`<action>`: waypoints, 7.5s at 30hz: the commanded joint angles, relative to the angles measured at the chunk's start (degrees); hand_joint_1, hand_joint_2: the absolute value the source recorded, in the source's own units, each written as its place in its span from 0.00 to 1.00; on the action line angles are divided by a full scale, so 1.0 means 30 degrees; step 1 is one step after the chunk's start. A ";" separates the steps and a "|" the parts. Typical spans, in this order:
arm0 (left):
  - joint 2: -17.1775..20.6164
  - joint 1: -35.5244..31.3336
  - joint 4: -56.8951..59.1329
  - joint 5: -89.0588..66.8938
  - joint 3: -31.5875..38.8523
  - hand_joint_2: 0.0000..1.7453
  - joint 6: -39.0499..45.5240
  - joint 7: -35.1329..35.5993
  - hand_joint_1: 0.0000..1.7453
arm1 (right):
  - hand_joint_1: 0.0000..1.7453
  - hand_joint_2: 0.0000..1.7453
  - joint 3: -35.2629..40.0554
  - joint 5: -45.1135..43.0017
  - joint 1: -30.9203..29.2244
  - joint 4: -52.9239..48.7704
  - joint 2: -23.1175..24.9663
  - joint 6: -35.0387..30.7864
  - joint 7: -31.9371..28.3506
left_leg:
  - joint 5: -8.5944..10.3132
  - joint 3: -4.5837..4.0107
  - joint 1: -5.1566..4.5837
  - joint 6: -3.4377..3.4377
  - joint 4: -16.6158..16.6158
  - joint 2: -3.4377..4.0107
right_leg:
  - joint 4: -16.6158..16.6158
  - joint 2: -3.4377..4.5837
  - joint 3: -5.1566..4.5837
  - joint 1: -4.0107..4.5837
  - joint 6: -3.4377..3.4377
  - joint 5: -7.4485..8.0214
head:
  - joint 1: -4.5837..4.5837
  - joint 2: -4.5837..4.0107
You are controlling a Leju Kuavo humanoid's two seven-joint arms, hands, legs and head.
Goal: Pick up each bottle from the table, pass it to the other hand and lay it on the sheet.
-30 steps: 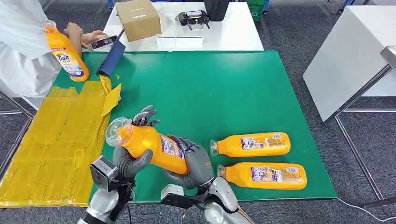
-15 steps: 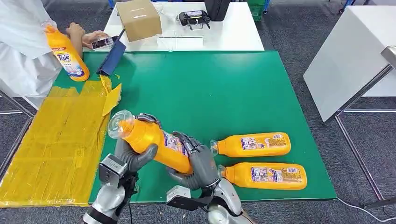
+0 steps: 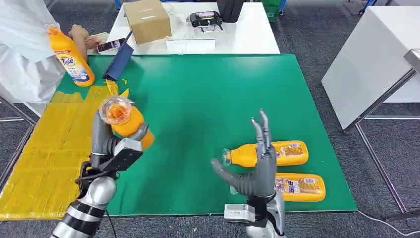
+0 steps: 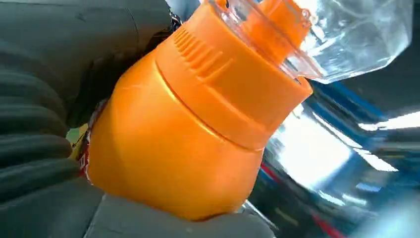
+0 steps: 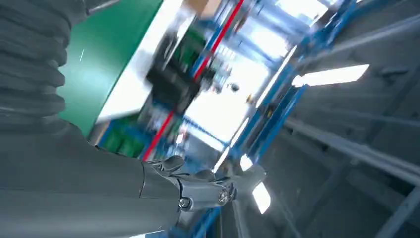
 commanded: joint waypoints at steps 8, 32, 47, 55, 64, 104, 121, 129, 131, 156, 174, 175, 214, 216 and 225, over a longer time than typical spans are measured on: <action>0.8195 -0.5144 0.9075 -1.2329 -1.2503 1.00 0.0314 1.4909 1.00 | 0.00 1.00 -0.2414 0.8001 -0.0150 0.0917 -0.5113 0.7062 0.6982 | -0.0004 0.0099 0.0017 -0.0008 -0.0031 0.0002 | -0.0035 0.0059 0.0091 0.0009 -0.0014 -0.0003 | 0.0000 0.0000; -0.0209 -0.2462 1.4355 -0.5135 0.0302 0.00 0.2441 0.0683 0.00 | 0.00 1.00 -0.0653 0.8971 -0.5850 0.8775 -0.7384 1.1192 0.8854 | -0.0001 0.0040 -0.0033 0.0009 -0.0006 0.0004 | -0.0024 0.0067 0.0057 -0.0046 0.0013 0.0026 | -0.0007 0.0000; -0.1569 0.0825 0.4721 0.6058 0.2397 0.00 -0.1709 -0.5006 0.00 | 0.00 1.00 -0.0443 0.8837 -0.7000 1.3067 -0.7644 1.2686 0.8656 | -0.0031 0.0061 -0.0023 0.0017 0.0024 -0.0015 | -0.0015 0.0084 0.0099 -0.0035 0.0016 0.0001 | -0.0007 0.0000; -0.1317 0.2304 -0.1680 1.0129 0.1229 0.00 -0.3997 -0.6641 0.00 | 0.00 1.00 -0.0173 0.7210 -0.8321 1.7909 -0.7168 1.3958 0.7227 | -0.0041 0.0064 -0.0032 0.0004 0.0027 -0.0058 | -0.0008 0.0075 0.0103 -0.0040 0.0001 -0.0008 | -0.0007 0.0000; -0.1227 0.2472 -0.2442 1.0830 0.0580 0.00 -0.4498 -0.6799 0.00 | 0.00 1.00 -0.0082 0.7051 -0.9089 1.9966 -0.6733 1.3759 0.7123 | -0.0009 0.0188 -0.0009 0.0008 -0.0007 -0.0101 | -0.0049 0.0029 0.0219 -0.0035 0.0001 0.0005 | 0.0007 0.0000; -0.1756 0.3883 -0.0307 1.0434 -0.2777 1.00 -0.7546 -0.4684 0.00 | 1.00 1.00 -0.1603 0.0428 -0.1414 0.1093 -0.0603 0.2689 0.2567 | -0.0035 0.0112 -0.0030 -0.0004 -0.0019 -0.0090 | -0.0020 0.0051 0.0124 -0.0052 -0.0014 -0.0029 | -0.0007 0.0000; -0.1505 0.2543 -0.0870 1.3714 -0.4111 1.00 -0.9128 -0.5395 0.00 | 1.00 1.00 0.3524 -0.2188 -0.5606 1.1164 0.1368 0.7791 0.2266 | -0.0038 0.0136 -0.0002 -0.0005 -0.0013 -0.0039 | -0.0025 0.0114 0.0144 -0.0028 -0.0019 -0.0017 | -0.0007 0.0000; -0.1460 0.2332 -0.0852 1.4211 -0.4273 1.00 -0.9180 -0.5543 0.00 | 1.00 1.00 0.5022 -0.1853 -0.6091 1.2973 0.1721 0.8245 0.2456 | -0.0020 0.0101 -0.0014 -0.0001 -0.0020 -0.0086 | -0.0019 0.0034 0.0119 -0.0036 -0.0010 -0.0023 | 0.0000 0.0000; -0.1455 0.2343 -0.0847 1.4216 -0.4272 1.00 -0.9179 -0.5544 0.00 | 1.00 1.00 0.5005 -0.1850 -0.6136 1.2956 0.1681 0.8254 0.2457 | -0.0036 0.0125 -0.0007 -0.0002 -0.0010 -0.0086 | -0.0014 0.0053 0.0138 -0.0033 -0.0013 -0.0032 | 0.0000 0.0000; -0.1811 0.1841 0.0825 1.1579 -0.3821 1.00 -0.5927 -0.5743 1.00 | 1.00 1.00 0.6913 0.0227 -0.5347 0.9430 0.0851 0.6476 0.2593 | -0.0027 0.0084 -0.0013 0.0005 0.0000 -0.0131 | -0.0009 0.0000 0.0113 -0.0040 -0.0007 -0.0039 | 0.0000 0.0000; -0.1452 0.1916 0.0567 0.8637 -0.2348 1.00 -0.2952 -0.5044 1.00 | 0.93 1.00 0.4332 -0.0858 -0.3735 0.4262 -0.0238 0.4715 0.1918 | -0.0016 0.0049 -0.0031 0.0004 -0.0005 -0.0084 | 0.0004 0.0029 0.0060 -0.0050 -0.0005 -0.0017 | 0.0000 0.0000; -0.1278 0.1820 0.0418 0.8676 -0.2156 1.00 -0.2987 -0.5069 1.00 | 0.53 1.00 0.4232 -0.0900 -0.3623 0.3944 -0.0373 0.4724 0.1899 | -0.0039 0.0084 -0.0023 -0.0001 0.0004 -0.0074 | 0.0011 0.0070 0.0094 -0.0047 -0.0014 -0.0032 | 0.0007 0.0000; 0.4186 -0.5026 1.6643 -1.2329 -1.4616 1.00 0.2441 1.6345 1.00 | 0.00 1.00 0.0505 0.7967 0.2864 0.0612 -0.8952 1.0088 0.9539 | -0.0035 0.0054 -0.0056 0.0024 -0.0006 -0.0012 | -0.0015 0.0049 0.0061 -0.0061 -0.0002 -0.0015 | -0.0022 0.0000; 0.4186 -0.5026 1.6643 -1.2329 -1.4616 1.00 0.2441 1.6345 1.00 | 0.00 1.00 0.0505 0.7967 0.2864 0.0612 -0.8952 1.0088 0.9539 | -0.0040 0.0103 -0.0062 0.0022 -0.0021 -0.0031 | -0.0022 0.0051 0.0116 -0.0071 -0.0009 -0.0026 | -0.0015 0.0000; 0.2363 -0.1327 1.3004 -0.9871 -0.4397 1.00 0.2441 0.9592 0.00 | 0.00 1.00 0.0400 0.8796 0.4137 -0.0754 -1.0168 0.9310 1.1958 | -0.0059 0.0181 -0.0084 0.0037 -0.0040 -0.0019 | -0.0037 0.0068 0.0189 -0.0096 0.0009 -0.0040 | -0.0022 0.0000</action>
